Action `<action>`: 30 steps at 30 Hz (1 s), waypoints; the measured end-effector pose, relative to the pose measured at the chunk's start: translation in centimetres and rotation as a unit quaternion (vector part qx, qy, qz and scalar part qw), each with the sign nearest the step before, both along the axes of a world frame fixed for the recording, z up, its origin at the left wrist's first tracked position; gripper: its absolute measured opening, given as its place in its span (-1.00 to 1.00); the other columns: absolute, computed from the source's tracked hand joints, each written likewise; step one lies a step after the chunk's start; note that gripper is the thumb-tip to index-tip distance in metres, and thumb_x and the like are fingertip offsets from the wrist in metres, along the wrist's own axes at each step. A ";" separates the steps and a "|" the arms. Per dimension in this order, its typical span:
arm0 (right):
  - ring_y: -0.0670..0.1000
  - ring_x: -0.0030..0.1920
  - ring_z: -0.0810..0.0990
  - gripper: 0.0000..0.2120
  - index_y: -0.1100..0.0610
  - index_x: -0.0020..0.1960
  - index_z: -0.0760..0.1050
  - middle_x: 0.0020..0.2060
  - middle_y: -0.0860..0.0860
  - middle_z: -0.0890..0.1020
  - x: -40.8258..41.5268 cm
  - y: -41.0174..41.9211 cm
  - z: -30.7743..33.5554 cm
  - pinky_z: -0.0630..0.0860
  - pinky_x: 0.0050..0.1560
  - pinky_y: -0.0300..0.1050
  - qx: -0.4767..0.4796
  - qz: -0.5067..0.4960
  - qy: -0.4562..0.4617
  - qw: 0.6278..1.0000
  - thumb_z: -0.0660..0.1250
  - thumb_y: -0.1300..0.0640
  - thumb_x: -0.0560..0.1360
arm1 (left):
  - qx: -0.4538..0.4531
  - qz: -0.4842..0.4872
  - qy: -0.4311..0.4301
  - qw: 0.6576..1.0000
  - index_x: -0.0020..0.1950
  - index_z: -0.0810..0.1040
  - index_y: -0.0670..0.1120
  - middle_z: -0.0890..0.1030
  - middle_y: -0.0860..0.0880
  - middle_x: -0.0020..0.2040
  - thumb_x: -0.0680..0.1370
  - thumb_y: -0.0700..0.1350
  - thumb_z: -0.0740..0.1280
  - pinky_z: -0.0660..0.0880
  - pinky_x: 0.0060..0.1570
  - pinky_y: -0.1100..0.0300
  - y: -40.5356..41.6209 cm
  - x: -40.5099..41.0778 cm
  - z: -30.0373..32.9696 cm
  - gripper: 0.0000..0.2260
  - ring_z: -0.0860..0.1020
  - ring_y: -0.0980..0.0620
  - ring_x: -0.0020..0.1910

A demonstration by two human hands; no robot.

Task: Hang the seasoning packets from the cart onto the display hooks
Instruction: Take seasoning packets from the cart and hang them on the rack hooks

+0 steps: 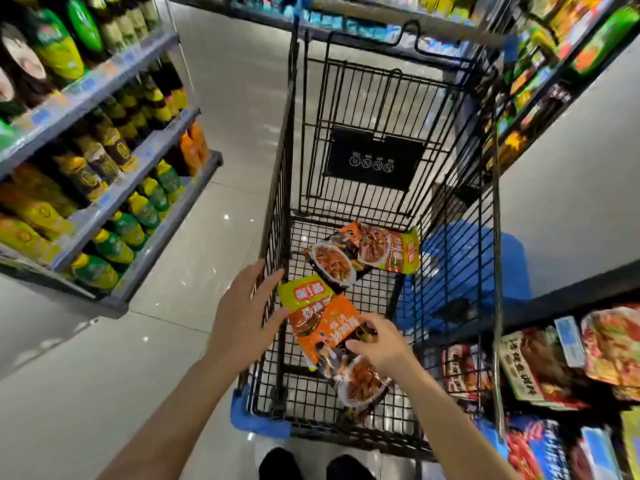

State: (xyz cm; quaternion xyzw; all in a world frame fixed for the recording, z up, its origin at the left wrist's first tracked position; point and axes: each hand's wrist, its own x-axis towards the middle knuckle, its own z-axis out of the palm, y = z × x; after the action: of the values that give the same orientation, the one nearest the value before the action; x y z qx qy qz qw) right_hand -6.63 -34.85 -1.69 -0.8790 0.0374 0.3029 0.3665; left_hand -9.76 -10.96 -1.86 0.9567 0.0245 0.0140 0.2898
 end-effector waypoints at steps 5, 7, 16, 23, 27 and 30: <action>-0.09 0.11 0.36 -0.53 0.05 0.38 0.31 0.21 -0.01 0.42 2.3 -1.6 -2.5 0.29 0.09 -0.21 -0.038 -0.005 0.008 0.999 0.34 0.05 0.52 | 0.123 -0.060 -0.009 0.991 0.47 0.33 0.01 0.22 -0.16 0.52 0.56 0.34 -0.07 0.13 0.38 -0.30 0.3 6.1 -2.6 -0.37 0.09 -0.15 0.50; -0.03 0.24 0.36 -0.45 0.01 0.43 0.24 0.34 0.01 0.34 4.0 -1.8 -4.4 0.27 0.12 -0.18 -0.044 -0.015 0.007 0.999 0.34 -0.03 0.52 | 0.141 -0.049 -0.013 0.989 0.48 0.31 0.02 0.21 -0.14 0.53 0.55 0.34 -0.02 0.08 0.41 -0.27 0.7 8.5 -3.2 -0.37 0.06 -0.14 0.52; 0.07 0.45 0.22 -0.25 0.04 0.50 0.11 0.47 0.02 0.20 16.2 3.4 -17.1 0.22 0.43 0.02 -0.093 0.007 -0.007 0.996 0.35 -0.18 0.46 | 0.176 -0.015 -0.077 0.981 0.50 0.29 -0.02 0.11 -0.16 0.56 0.55 0.14 0.17 0.16 0.40 -0.23 0.4 10.2 -4.1 -0.45 0.09 -0.16 0.54; 0.17 0.50 0.05 -0.10 0.03 0.53 -0.03 0.51 0.12 0.07 25.4 6.7 -24.4 0.13 0.43 0.13 -0.220 0.112 -0.079 0.966 0.30 -0.33 0.40 | 0.161 -0.001 -0.074 0.984 0.46 0.30 -0.03 0.18 -0.18 0.53 0.53 0.10 0.24 0.23 0.39 -0.19 0.4 10.9 -3.9 -0.47 0.13 -0.16 0.53; 0.25 0.51 -0.11 0.04 0.00 0.54 -0.22 0.52 0.18 -0.16 26.5 7.9 -27.3 0.00 0.42 0.29 -0.261 0.122 -0.021 0.957 0.29 -0.41 0.35 | 0.165 -0.001 -0.072 0.984 0.45 0.32 -0.03 0.20 -0.19 0.52 0.51 0.06 0.30 0.22 0.41 -0.16 0.6 11.4 -3.9 -0.47 0.13 -0.17 0.52; 0.28 0.50 -0.18 -0.05 0.01 0.54 -0.26 0.51 0.21 -0.22 25.8 8.7 -28.4 0.00 0.36 0.44 -0.297 0.129 -0.033 0.946 0.28 -0.27 0.45 | 0.165 0.004 -0.066 0.984 0.46 0.30 -0.02 0.17 -0.16 0.53 0.49 0.04 0.35 0.24 0.40 -0.18 0.5 11.4 -4.0 -0.44 0.11 -0.14 0.53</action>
State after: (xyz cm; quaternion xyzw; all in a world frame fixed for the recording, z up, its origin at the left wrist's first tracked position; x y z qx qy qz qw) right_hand 19.19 -26.13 -30.14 -0.9548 -0.0004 0.2933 0.0480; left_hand 1.60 -10.44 -5.82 0.9882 0.0067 0.0817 0.1291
